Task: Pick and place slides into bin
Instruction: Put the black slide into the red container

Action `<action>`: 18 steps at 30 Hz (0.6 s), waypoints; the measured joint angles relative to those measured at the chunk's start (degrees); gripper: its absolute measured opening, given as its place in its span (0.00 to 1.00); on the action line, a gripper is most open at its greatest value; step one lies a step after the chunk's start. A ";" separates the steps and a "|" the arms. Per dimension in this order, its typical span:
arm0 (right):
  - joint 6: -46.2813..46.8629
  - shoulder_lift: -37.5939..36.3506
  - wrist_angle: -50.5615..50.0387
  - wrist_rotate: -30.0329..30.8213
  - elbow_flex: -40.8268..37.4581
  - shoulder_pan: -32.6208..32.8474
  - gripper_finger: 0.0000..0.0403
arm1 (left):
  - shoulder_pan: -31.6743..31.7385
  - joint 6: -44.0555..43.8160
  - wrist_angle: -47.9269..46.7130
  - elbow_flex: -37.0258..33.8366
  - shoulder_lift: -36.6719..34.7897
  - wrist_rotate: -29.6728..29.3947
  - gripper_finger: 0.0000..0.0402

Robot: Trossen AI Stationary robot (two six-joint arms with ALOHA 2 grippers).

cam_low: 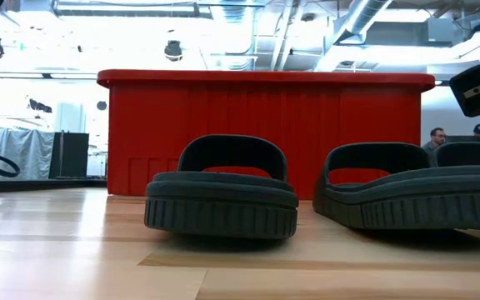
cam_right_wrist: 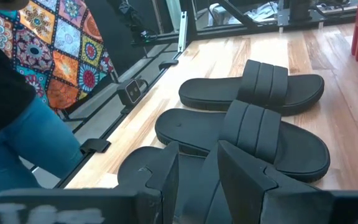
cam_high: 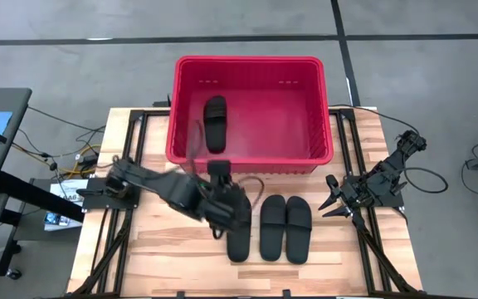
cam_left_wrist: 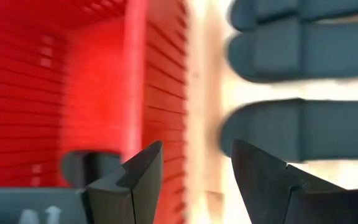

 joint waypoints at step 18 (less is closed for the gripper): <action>0.00 0.00 0.00 0.01 0.00 0.00 0.26 | -5.33 -7.14 6.54 -0.02 9.59 11.05 0.45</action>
